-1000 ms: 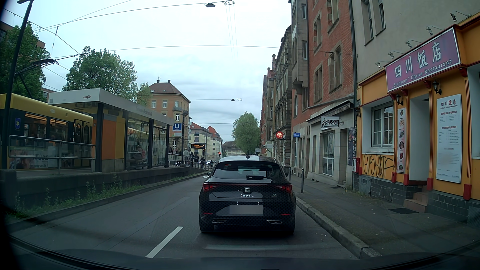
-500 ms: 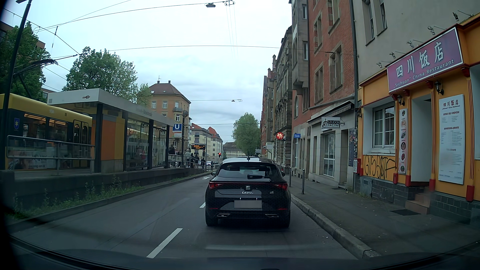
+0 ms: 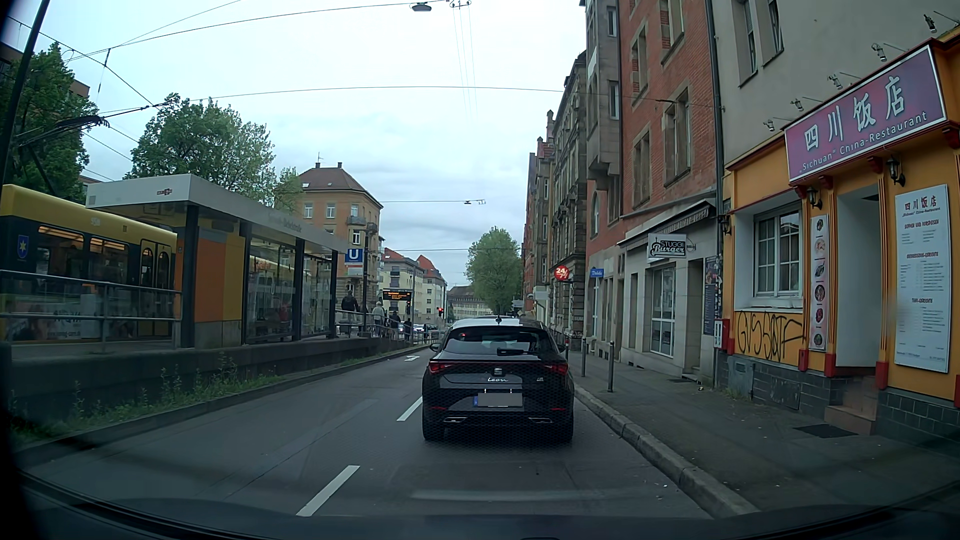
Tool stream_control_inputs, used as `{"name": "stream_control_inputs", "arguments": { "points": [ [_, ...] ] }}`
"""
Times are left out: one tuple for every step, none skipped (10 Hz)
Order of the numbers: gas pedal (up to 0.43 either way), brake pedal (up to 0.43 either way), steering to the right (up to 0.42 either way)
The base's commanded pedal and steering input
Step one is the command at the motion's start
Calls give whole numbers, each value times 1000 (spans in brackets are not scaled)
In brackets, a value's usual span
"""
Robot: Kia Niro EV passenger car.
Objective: Follow the waypoints while adhering to traffic rules and regulations
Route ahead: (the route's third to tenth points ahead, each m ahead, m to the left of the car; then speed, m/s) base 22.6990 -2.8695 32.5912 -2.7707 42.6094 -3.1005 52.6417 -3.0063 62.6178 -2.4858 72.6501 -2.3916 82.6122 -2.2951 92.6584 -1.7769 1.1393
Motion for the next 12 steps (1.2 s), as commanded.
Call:
{"name": "stream_control_inputs", "arguments": {
  "points": [
    [130,0,-4],
    [130,0,-4],
    [138,0,-4],
    [150,0,-4],
    [157,0,-4],
    [157,0,-4],
    [157,0,-4],
    [169,0,-2],
    [169,0,0],
    [169,0,3],
    [169,0,4],
    [169,0,4]
  ]
}}
